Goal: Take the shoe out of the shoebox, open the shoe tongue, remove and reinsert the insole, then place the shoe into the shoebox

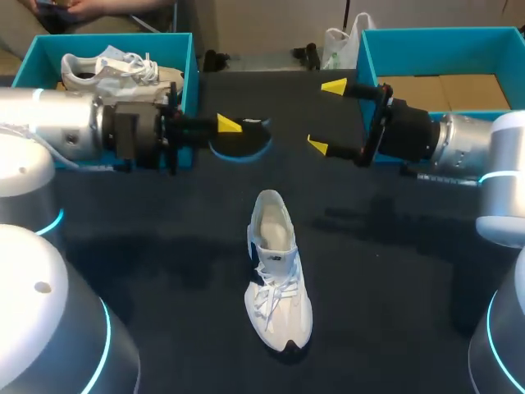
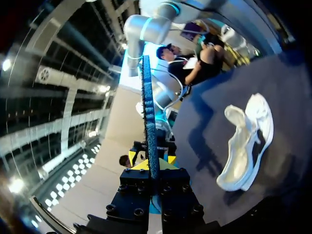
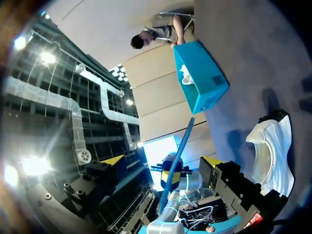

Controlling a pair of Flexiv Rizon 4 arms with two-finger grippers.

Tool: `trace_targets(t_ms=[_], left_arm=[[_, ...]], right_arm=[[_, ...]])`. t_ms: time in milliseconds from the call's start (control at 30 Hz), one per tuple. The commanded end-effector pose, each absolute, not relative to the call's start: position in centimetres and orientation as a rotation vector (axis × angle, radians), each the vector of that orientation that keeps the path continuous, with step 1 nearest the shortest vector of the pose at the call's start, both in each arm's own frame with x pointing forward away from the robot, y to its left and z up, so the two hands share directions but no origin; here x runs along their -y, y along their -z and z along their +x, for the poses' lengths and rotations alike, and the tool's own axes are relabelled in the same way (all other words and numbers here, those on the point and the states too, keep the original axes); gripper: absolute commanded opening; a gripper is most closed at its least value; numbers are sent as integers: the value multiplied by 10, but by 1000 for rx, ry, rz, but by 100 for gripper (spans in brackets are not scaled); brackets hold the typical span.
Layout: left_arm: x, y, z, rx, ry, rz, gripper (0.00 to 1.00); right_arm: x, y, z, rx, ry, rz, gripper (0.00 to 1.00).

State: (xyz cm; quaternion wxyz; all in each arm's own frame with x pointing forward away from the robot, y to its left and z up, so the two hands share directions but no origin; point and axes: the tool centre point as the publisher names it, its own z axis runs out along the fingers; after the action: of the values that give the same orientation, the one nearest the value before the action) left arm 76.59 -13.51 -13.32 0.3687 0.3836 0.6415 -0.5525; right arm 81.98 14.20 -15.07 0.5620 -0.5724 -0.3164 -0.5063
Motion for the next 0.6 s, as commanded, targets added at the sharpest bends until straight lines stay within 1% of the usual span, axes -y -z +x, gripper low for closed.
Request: trace_targets(t_ms=[33, 433, 600], left_arm=[[114, 111, 748, -1764, 1500, 919, 0], [114, 111, 748, -1764, 1500, 919, 0], [114, 103, 763, -2012, 1613, 690, 0]], right_arm=[[-142, 150, 819, 747, 1191, -1351, 100], [-142, 150, 819, 747, 1191, -1351, 100], [-142, 150, 819, 747, 1191, -1351, 100]])
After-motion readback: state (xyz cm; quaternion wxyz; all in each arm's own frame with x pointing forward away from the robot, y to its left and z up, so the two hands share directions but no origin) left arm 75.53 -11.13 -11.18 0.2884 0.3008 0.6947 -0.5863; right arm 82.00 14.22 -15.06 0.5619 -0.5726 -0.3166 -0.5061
